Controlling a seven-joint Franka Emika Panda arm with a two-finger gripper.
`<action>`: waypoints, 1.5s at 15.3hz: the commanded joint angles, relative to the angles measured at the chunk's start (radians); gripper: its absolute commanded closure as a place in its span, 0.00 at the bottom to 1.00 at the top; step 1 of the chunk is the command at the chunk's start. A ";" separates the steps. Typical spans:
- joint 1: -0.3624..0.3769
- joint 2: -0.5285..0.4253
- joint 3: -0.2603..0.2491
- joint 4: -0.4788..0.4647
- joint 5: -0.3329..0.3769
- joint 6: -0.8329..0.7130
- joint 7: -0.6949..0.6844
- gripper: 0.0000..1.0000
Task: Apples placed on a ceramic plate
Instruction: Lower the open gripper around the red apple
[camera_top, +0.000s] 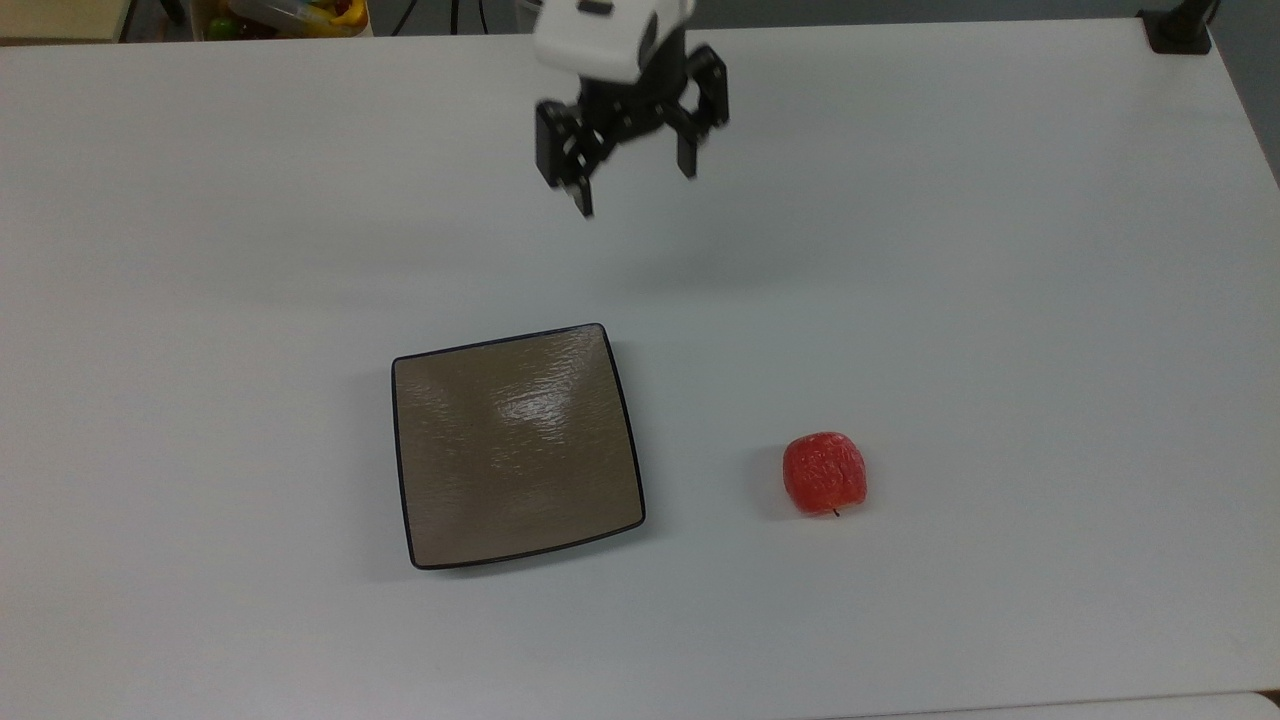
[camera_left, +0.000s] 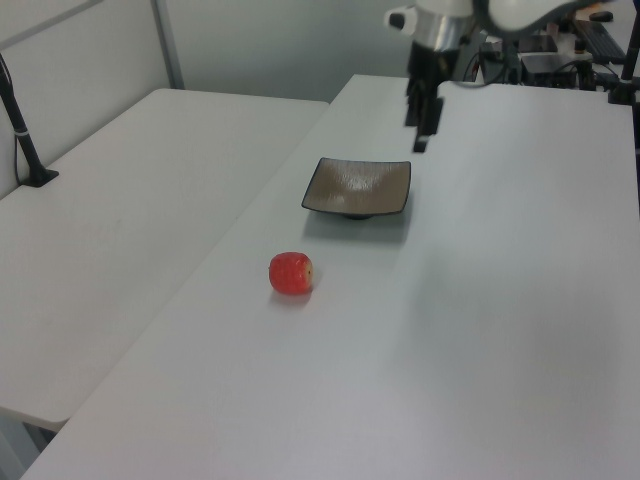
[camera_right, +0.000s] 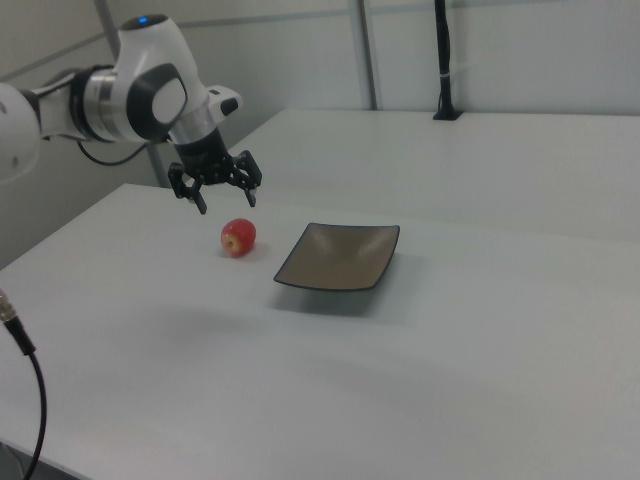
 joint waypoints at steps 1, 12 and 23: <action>0.051 0.128 -0.002 0.092 0.009 0.162 0.106 0.00; 0.153 0.530 -0.007 0.488 -0.113 0.338 0.468 0.00; 0.175 0.659 -0.004 0.482 -0.222 0.511 0.555 0.00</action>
